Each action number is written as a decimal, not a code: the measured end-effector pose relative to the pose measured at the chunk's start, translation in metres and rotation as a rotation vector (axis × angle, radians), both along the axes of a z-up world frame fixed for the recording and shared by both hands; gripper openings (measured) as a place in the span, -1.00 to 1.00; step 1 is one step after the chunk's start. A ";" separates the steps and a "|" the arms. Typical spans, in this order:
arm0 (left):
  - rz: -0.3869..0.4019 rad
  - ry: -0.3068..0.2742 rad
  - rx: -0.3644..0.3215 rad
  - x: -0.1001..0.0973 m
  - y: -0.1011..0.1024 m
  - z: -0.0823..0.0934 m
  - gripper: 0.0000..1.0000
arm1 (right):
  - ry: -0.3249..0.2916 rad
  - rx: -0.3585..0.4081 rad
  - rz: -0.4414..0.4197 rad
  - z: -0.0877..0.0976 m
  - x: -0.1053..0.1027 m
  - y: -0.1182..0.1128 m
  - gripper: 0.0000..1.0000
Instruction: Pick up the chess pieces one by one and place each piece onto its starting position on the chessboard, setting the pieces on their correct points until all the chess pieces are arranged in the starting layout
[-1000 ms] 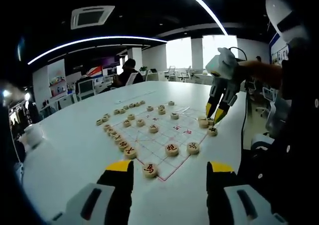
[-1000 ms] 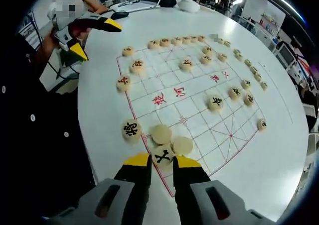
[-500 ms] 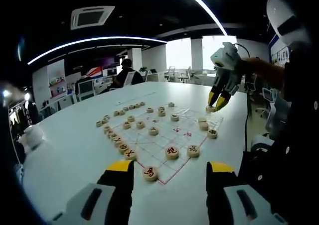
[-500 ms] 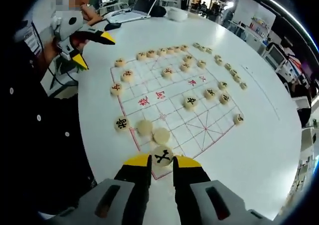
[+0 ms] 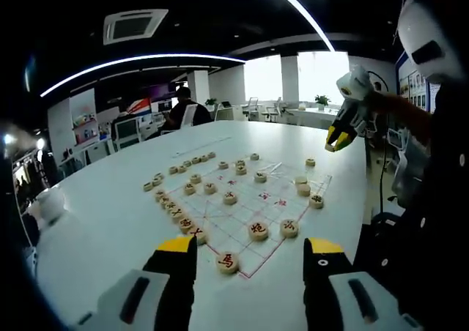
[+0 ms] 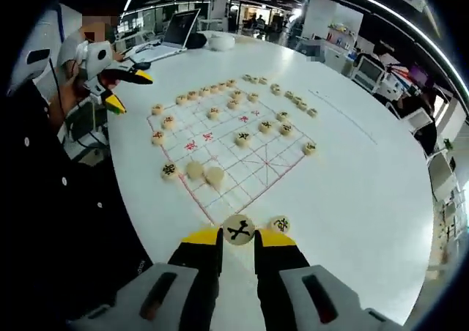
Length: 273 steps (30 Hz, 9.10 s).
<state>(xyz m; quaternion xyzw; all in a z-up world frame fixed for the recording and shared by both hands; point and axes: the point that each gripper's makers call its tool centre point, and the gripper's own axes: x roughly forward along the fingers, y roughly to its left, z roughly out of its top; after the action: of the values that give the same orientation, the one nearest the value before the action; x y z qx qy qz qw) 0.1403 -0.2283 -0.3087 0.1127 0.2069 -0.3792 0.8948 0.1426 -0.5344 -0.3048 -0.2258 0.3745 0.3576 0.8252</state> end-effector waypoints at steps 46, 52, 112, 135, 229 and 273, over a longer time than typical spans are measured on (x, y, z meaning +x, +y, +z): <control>0.103 0.019 0.000 -0.010 0.030 0.002 0.19 | 0.060 -0.085 0.081 -0.059 0.142 0.036 -0.63; 0.101 0.018 -0.002 -0.010 0.029 0.002 0.19 | 0.058 -0.073 0.090 -0.059 0.139 0.039 -0.62; 0.077 0.014 -0.052 -0.018 0.025 0.009 0.19 | -0.051 -0.001 0.316 -0.023 0.015 0.067 -0.35; 0.134 0.028 -0.061 -0.024 0.044 0.005 0.19 | 0.042 -0.096 0.478 -0.058 0.033 0.101 -0.52; -0.094 0.188 -0.517 0.046 -0.150 0.071 -0.78 | -1.089 -0.253 0.872 0.060 0.033 0.146 -0.48; -0.425 -0.827 0.572 0.039 -0.136 0.058 -0.78 | 0.194 0.832 0.115 0.051 0.041 0.167 -0.58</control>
<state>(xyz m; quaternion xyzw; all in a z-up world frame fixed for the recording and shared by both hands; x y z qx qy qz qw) 0.1797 -0.3640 -0.2509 0.5306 -0.0946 -0.4042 0.7390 0.1836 -0.3670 -0.2540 0.1403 0.2609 0.5433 0.7856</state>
